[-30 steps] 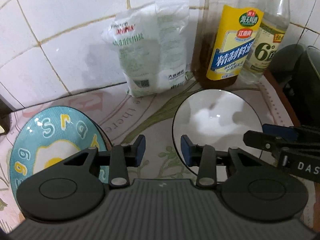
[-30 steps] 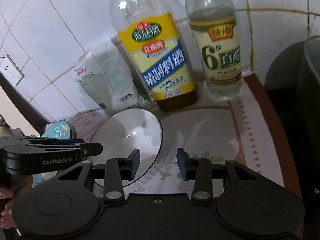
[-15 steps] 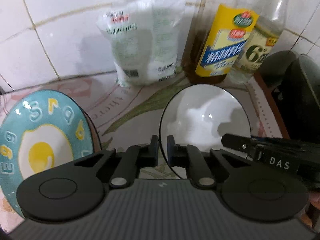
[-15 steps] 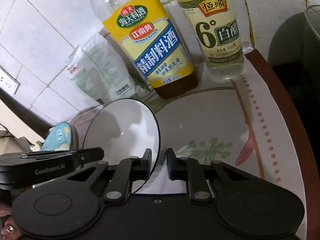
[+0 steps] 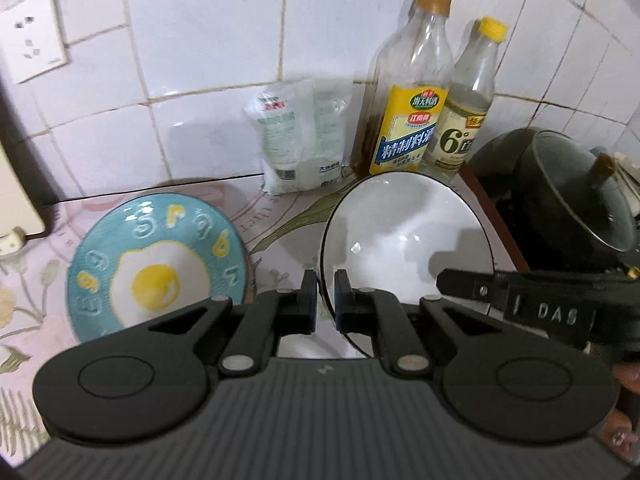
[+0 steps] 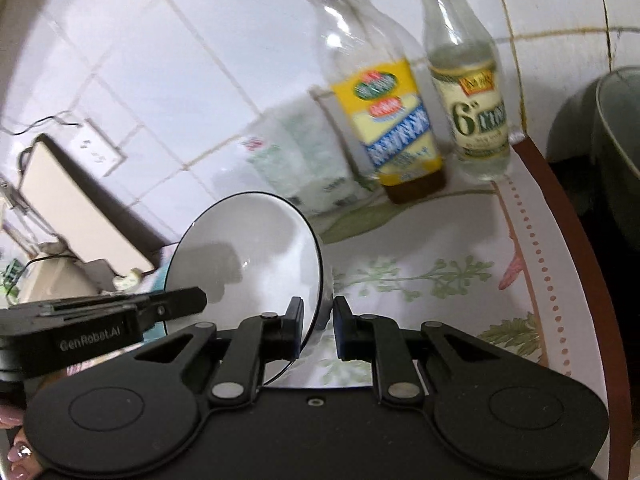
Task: Organize plates and bowls
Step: 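Close both grippers on the rim of the remaining white bowl, then lift the white bowl with both grippers and carry it toward the bowl stack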
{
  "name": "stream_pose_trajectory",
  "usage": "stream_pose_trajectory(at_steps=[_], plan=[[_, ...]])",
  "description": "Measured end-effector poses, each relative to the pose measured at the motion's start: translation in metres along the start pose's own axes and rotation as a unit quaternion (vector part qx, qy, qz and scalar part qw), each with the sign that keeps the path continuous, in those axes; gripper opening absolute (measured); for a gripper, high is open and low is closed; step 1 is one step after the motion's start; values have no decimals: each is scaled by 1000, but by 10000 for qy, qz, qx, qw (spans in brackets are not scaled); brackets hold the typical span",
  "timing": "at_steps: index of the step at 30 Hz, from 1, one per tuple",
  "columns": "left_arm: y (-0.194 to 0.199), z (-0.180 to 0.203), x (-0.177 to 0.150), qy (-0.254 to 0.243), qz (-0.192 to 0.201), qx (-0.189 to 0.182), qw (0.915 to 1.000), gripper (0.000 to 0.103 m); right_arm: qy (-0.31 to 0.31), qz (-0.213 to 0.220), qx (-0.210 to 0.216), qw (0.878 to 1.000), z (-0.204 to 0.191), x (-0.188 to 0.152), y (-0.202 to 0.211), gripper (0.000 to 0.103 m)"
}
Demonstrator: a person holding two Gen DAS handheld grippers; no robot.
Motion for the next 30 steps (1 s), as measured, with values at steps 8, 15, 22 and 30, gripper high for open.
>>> stream_pose_trajectory(at_steps=[8,15,22,30], plan=[[59,-23,-26,137,298,0,9995,8,315,-45,162,9994,-47,-15,27,20],[85,-45,-57,387,429,-75,9983,8,668,-162,0,9976,-83,-31,38,20],[86,-62,-82,577,390,-162,9974,8,965,-330,-176,9946,-101,-46,36,20],[67,-80,-97,795,146,-156,9966,8,942,-672,-175,9931,-101,-56,10,20]])
Point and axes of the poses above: each gripper's, at about its wrist camera, not at the fingertips, and y roughly against the way its jaws point, z to its right, x to its top, the point moved 3 cm from there along -y, roughly the way its jaws point, and after that the axes turned 2 degrees about -x, right-handed, at the moved point
